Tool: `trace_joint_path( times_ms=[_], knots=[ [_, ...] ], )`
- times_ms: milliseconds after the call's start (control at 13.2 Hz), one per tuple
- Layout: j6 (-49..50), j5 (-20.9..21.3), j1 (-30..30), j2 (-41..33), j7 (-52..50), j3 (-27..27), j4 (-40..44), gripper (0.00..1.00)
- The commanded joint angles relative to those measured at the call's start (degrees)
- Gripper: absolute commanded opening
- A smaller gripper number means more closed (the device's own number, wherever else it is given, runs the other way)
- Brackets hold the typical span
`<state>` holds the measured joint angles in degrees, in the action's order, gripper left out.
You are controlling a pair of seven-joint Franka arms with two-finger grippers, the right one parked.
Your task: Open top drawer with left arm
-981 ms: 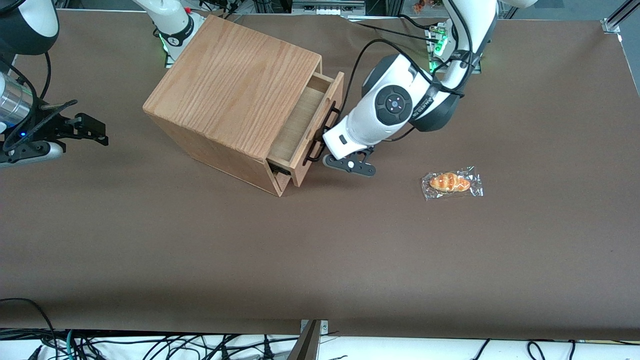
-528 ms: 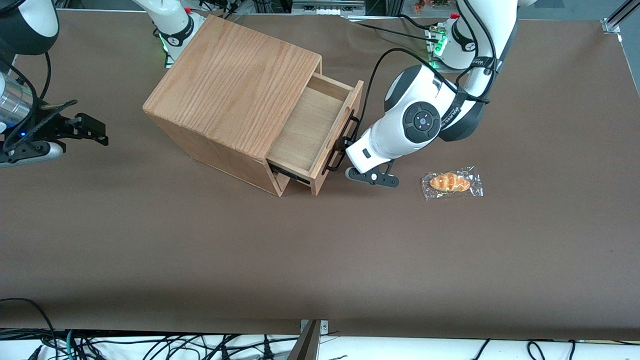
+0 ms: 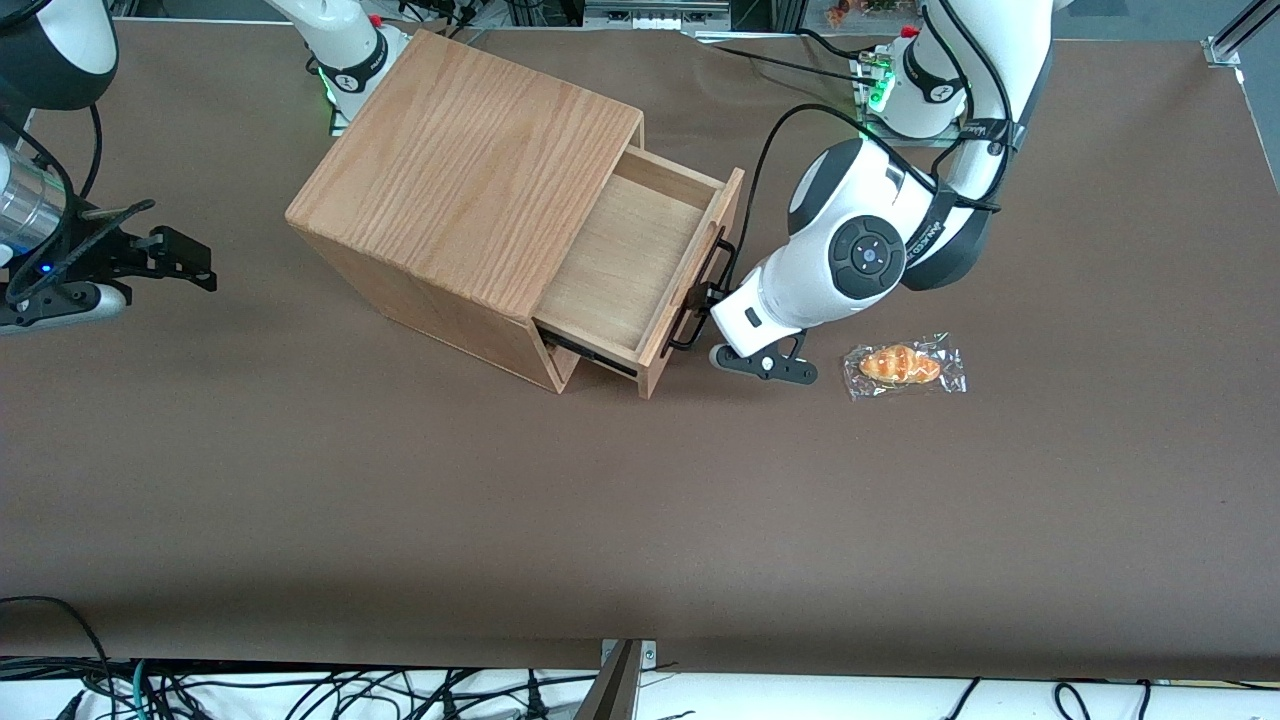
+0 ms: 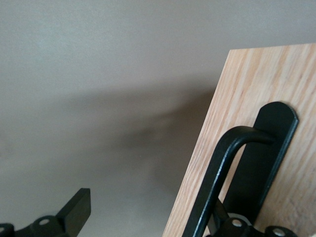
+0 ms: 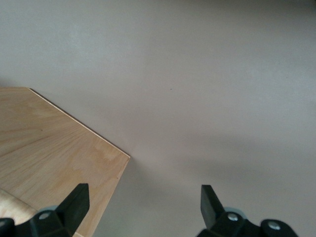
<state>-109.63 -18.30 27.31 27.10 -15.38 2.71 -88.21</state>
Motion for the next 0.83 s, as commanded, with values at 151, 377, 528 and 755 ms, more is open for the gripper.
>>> trace_joint_path(
  times_ms=[151,377,528,755],
  knots=[
    [3.5,4.2,-1.1,1.1,-3.1,-0.5,5.7,1.00],
    [9.0,0.6,-3.0,1.1,-3.1,-0.6,9.8,1.00],
    [10.8,0.4,-3.5,1.1,-3.1,-0.7,11.2,1.00],
    [12.2,1.0,-7.0,1.0,-2.8,-0.7,11.3,1.00]
  ],
)
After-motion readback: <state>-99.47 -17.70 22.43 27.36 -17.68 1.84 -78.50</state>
